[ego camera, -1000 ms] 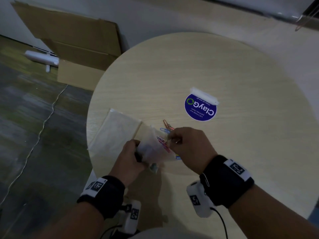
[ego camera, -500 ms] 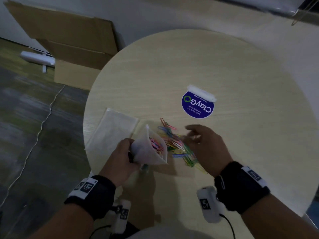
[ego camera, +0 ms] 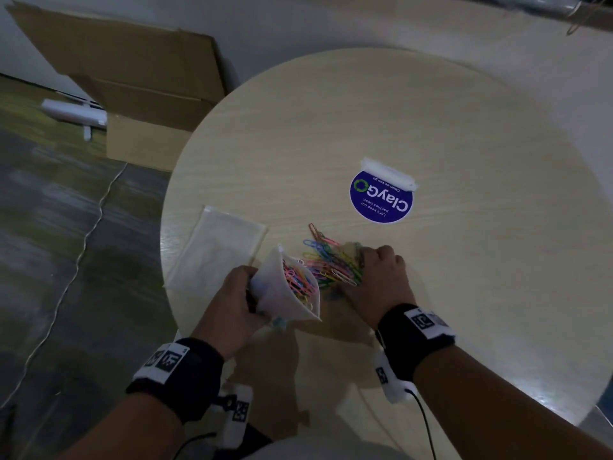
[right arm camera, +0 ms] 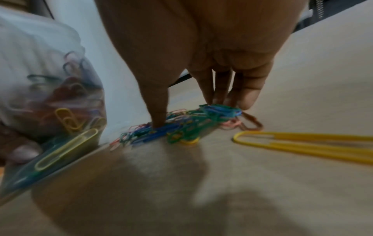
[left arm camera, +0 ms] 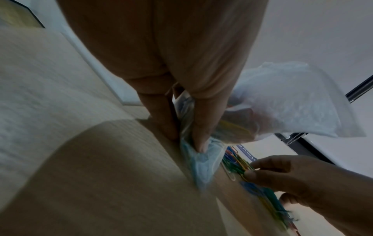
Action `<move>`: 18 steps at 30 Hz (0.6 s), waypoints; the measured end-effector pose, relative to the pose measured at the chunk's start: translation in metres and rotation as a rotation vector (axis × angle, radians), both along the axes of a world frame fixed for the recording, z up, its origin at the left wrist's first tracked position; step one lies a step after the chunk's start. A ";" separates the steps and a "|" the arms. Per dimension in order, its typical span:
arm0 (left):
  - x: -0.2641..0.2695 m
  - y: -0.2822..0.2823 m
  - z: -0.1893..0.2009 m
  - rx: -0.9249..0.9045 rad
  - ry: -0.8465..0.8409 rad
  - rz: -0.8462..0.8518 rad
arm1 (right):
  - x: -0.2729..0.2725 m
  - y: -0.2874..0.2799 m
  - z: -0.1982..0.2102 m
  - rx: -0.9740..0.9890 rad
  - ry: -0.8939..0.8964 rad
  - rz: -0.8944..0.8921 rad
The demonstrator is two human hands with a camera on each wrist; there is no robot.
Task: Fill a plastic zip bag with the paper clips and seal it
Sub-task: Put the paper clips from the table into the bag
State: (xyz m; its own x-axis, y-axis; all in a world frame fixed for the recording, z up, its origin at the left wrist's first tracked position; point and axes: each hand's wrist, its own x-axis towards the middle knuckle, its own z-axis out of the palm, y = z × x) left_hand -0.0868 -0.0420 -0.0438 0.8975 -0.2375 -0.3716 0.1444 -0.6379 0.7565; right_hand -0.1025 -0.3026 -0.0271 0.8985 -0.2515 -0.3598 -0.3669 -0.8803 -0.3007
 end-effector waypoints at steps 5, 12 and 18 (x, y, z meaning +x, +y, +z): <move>0.001 -0.001 0.002 0.012 0.002 -0.013 | 0.000 -0.001 -0.006 0.016 -0.018 0.088; 0.001 -0.002 0.004 0.013 -0.009 -0.011 | 0.003 -0.012 0.003 0.108 -0.076 0.071; 0.002 -0.006 0.009 0.016 0.011 -0.012 | 0.002 -0.021 0.040 0.207 -0.181 -0.029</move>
